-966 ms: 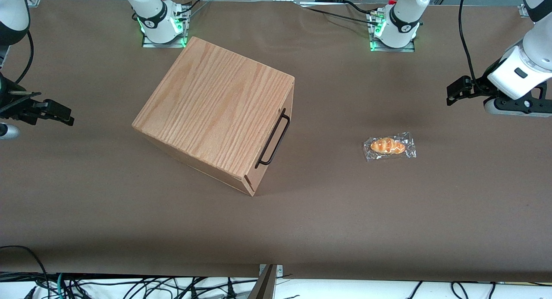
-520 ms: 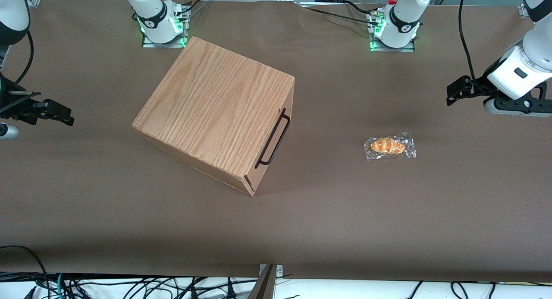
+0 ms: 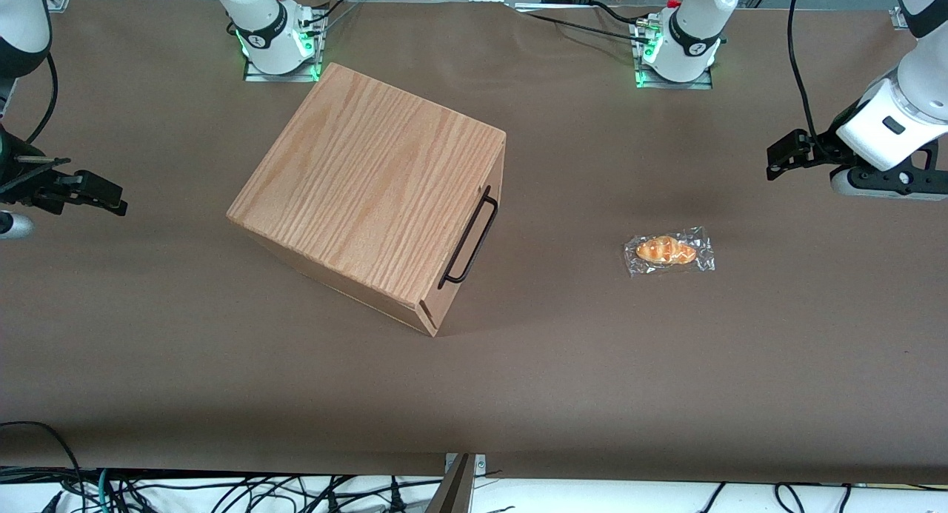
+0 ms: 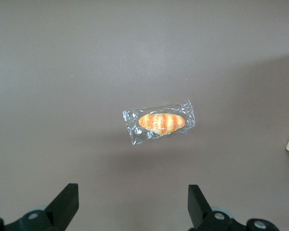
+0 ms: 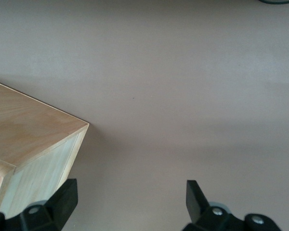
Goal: Open top drawer with left arm
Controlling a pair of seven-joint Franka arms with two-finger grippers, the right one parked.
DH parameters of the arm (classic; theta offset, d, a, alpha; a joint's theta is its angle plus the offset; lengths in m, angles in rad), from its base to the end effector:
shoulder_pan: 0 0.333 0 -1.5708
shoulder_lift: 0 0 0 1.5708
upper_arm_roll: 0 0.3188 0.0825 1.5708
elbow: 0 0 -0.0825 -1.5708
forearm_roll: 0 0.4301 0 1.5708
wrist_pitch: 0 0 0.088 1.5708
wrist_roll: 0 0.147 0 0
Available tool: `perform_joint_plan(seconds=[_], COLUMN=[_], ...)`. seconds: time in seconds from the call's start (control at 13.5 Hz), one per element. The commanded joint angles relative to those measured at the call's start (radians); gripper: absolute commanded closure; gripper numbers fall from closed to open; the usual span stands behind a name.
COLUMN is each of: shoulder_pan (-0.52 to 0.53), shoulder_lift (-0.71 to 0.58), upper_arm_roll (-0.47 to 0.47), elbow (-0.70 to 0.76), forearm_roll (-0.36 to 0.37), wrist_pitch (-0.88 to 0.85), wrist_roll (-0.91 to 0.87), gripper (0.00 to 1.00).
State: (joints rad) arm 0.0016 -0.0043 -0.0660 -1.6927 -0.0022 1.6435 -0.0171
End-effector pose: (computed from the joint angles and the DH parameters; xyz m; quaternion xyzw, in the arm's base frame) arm 0.5980 -0.0389 0.5328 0.9995 -0.0235 -0.0225 0.0000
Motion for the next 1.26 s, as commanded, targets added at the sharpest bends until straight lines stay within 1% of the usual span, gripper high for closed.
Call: perform_joint_plan(seconds=[0.0, 0.37, 0.52, 0.59, 0.82, 1.04, 1.19], shoulder_pan=[-0.005, -0.061, -0.098, -0.115, -0.187, -0.253, -0.290], shoulder_lift=[0.021, 0.044, 0.075, 0.096, 0.168, 0.292, 0.378], upper_arm_roll=[-0.008, -0.009, -0.009, -0.009, -0.009, -0.009, -0.009], elbow=[0.013, 0.013, 0.033, 0.054, 0.141, 0.246, 0.330], forearm_roll=[0.010, 0.002, -0.045, -0.071, -0.093, -0.117, -0.160], wrist_pitch=[-0.019, -0.056, -0.054, -0.056, -0.054, -0.048, -0.041], wrist_roll=[0.003, 0.002, 0.000, -0.010, -0.014, -0.018, -0.046], gripper=[0.00, 0.00, 0.00, 0.00, 0.00, 0.00, 0.00])
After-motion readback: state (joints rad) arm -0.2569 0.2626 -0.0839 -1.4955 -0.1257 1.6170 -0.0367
